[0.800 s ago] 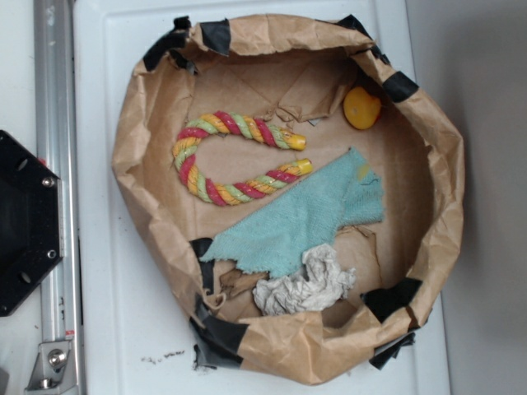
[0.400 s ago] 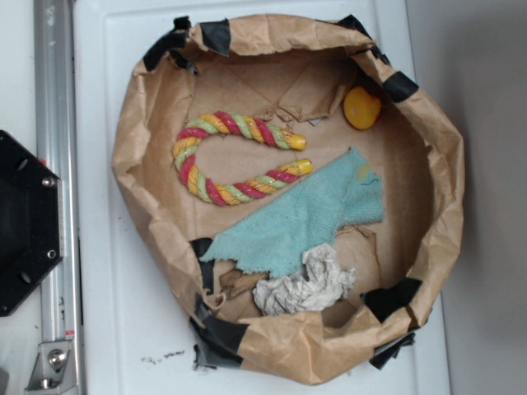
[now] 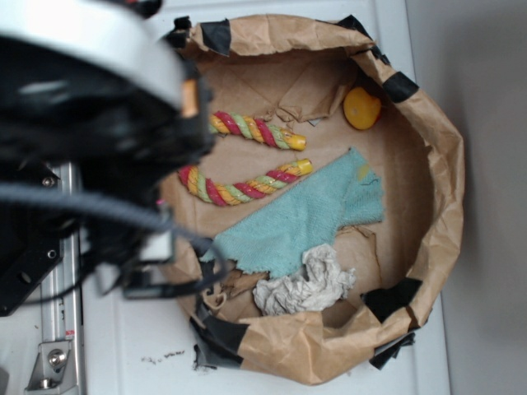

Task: Grab the multicolored rope.

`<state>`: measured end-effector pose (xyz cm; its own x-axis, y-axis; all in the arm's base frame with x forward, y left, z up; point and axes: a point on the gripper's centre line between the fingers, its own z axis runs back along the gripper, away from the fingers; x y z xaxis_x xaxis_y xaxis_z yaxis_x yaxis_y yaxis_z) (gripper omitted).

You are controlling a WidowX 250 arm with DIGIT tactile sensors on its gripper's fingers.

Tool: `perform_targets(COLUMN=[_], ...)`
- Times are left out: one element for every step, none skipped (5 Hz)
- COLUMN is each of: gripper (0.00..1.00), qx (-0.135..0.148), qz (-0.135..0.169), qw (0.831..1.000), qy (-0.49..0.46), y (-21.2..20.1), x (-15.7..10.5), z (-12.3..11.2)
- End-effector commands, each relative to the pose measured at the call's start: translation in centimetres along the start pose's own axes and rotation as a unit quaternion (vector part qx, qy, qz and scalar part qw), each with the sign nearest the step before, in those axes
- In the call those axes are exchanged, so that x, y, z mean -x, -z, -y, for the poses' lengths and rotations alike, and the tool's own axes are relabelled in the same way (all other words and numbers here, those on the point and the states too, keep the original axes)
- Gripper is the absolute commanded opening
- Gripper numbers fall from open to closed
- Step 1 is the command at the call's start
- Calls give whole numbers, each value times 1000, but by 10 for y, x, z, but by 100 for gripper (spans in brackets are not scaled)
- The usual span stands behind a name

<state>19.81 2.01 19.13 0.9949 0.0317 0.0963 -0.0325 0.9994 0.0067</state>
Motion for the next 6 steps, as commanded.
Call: perform_targets(gripper=[100, 100, 100, 100, 100, 100], qx=[-14, -14, -14, -14, -14, -8], qz=[-74, -74, -74, -74, -74, -58], qw=[997, 997, 997, 997, 997, 998], qy=[-5, -5, -5, -5, -5, 4], y=[85, 85, 85, 85, 85, 115], x=[-2, -2, -2, -2, -2, -13], z=[-3, -3, -3, -3, -3, -11])
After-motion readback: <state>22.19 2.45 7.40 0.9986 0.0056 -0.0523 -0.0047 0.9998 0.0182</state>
